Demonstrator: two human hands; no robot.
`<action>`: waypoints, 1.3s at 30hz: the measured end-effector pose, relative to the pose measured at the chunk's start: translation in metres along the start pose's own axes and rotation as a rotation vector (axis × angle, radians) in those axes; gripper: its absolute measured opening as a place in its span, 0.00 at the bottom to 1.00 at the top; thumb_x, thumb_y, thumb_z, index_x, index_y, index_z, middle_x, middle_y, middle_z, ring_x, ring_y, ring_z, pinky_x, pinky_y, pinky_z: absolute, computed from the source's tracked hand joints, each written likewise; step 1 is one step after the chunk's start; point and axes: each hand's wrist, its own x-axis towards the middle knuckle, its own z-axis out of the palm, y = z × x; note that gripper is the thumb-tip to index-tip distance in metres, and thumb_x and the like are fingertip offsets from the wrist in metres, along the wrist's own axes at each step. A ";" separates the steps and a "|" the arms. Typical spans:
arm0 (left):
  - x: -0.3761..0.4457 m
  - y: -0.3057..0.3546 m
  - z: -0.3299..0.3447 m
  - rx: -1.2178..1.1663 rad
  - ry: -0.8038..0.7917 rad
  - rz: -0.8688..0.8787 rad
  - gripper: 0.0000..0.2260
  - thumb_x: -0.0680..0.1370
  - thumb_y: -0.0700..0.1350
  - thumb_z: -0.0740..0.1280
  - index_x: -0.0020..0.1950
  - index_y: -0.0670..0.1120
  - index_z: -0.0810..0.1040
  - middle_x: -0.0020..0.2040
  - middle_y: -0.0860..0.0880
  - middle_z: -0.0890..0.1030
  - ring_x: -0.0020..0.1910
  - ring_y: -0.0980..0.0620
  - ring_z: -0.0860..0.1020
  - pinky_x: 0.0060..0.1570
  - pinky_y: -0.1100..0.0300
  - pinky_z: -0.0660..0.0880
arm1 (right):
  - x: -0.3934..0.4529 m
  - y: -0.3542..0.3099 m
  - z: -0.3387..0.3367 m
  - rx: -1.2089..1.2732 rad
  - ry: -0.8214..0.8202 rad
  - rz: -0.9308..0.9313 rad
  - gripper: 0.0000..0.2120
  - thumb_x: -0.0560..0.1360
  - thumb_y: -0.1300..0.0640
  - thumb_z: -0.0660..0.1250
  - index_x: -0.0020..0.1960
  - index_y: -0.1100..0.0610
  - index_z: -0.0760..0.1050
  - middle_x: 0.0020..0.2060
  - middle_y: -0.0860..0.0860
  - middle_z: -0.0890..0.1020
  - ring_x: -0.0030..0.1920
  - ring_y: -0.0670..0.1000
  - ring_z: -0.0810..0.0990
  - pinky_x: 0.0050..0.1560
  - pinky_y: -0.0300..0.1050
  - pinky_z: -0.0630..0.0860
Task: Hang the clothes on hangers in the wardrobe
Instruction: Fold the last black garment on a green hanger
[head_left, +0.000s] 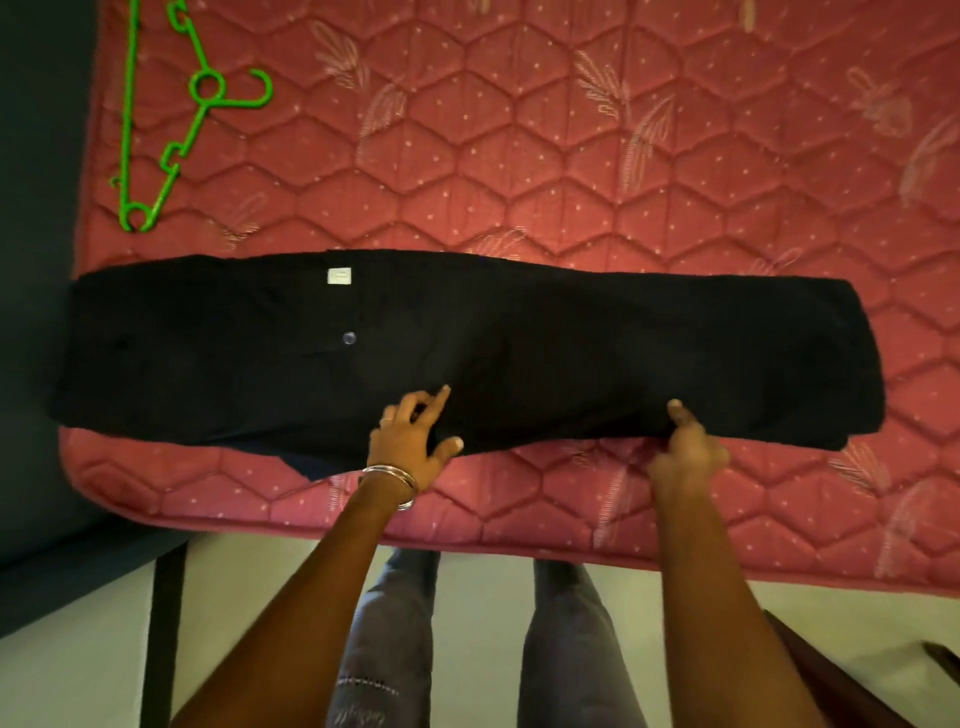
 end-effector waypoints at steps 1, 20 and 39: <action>0.000 -0.008 -0.006 -0.133 -0.017 0.055 0.37 0.69 0.68 0.56 0.76 0.55 0.58 0.68 0.48 0.69 0.61 0.45 0.70 0.58 0.53 0.70 | -0.005 -0.005 0.002 0.053 -0.030 -0.045 0.11 0.65 0.65 0.74 0.43 0.57 0.75 0.51 0.57 0.82 0.48 0.55 0.81 0.51 0.62 0.79; -0.049 -0.250 -0.158 -2.017 0.365 -0.524 0.37 0.72 0.74 0.45 0.70 0.55 0.70 0.68 0.49 0.73 0.66 0.44 0.72 0.68 0.45 0.65 | -0.284 0.268 0.123 -1.697 -0.970 -1.769 0.24 0.70 0.57 0.52 0.62 0.53 0.77 0.71 0.55 0.71 0.70 0.58 0.69 0.60 0.65 0.71; -0.025 -0.286 -0.139 -1.309 0.641 -0.911 0.28 0.67 0.30 0.68 0.66 0.45 0.71 0.59 0.42 0.79 0.56 0.39 0.78 0.52 0.49 0.77 | -0.186 0.159 0.131 -1.337 -0.208 -1.354 0.19 0.79 0.53 0.61 0.70 0.48 0.69 0.74 0.46 0.65 0.72 0.57 0.62 0.60 0.66 0.62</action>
